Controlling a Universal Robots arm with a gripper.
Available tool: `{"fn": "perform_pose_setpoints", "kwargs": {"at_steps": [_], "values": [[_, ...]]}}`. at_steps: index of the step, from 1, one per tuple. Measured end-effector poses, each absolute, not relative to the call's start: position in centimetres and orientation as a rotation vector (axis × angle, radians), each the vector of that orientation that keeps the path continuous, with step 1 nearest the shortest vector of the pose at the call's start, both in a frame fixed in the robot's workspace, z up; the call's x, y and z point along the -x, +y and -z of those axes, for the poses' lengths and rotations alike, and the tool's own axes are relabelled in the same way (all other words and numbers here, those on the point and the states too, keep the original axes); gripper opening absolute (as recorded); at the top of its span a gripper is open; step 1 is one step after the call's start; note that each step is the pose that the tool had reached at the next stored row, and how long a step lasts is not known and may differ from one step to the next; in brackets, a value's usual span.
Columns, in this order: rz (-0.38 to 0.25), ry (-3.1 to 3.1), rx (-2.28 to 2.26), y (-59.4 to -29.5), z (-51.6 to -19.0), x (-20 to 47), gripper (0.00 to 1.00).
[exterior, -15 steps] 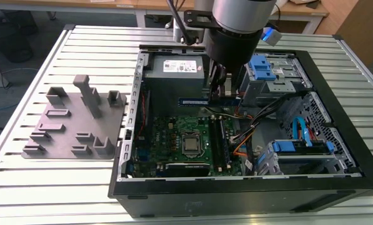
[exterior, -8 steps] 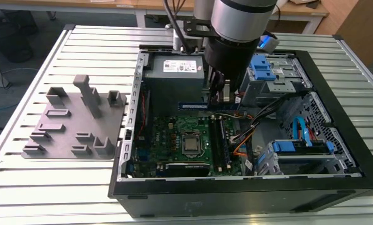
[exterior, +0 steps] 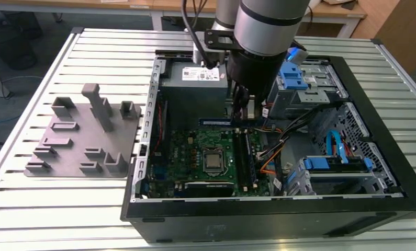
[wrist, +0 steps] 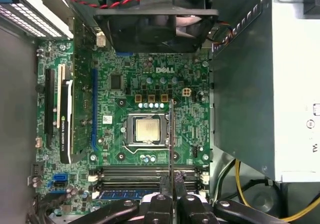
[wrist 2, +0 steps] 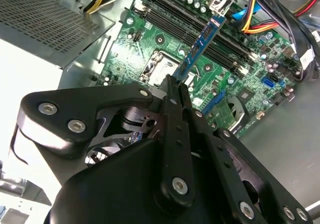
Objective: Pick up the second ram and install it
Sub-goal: 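Pick up the second ram and move it above second insertion slot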
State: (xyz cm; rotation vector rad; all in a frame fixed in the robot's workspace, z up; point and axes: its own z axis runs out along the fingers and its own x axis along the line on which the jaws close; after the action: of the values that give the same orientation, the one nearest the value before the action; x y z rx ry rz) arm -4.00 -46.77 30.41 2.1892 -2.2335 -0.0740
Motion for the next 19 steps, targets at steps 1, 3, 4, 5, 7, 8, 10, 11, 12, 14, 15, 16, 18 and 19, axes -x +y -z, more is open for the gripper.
{"fn": "perform_pose_setpoints", "kwargs": {"at_steps": [1,3,4,5,7,8,10,11,12,14,15,16,18,19], "values": [[0.074,-2.233,-2.189,-46.8,-30.3,4.0,0.14],[0.074,-2.233,-2.189,-46.8,-30.0,4.0,0.14],[0.074,-2.233,-2.189,-46.8,-29.8,4.0,0.14],[0.074,-2.233,-2.189,-46.8,-29.6,4.0,0.14],[0.074,-2.233,-2.189,-46.8,-29.3,3.9,0.14],[0.074,-2.233,-2.189,-46.8,-29.1,3.9,0.14],[0.074,-2.234,-2.189,-46.9,-28.8,3.8,0.14],[0.074,-2.234,-2.189,-46.9,-28.6,3.7,0.14],[0.074,-2.233,-2.189,-46.9,-28.5,3.7,0.14],[0.074,-2.233,-2.189,-47.0,-28.2,3.6,0.14],[0.076,-2.234,-2.190,-47.1,-28.2,3.6,0.14],[0.081,-2.236,-2.192,-47.3,-28.1,3.6,0.14],[0.095,-2.242,-2.198,-47.6,-28.0,3.6,0.14],[0.101,-2.244,-2.201,-47.8,-28.0,3.6,0.14]]}}
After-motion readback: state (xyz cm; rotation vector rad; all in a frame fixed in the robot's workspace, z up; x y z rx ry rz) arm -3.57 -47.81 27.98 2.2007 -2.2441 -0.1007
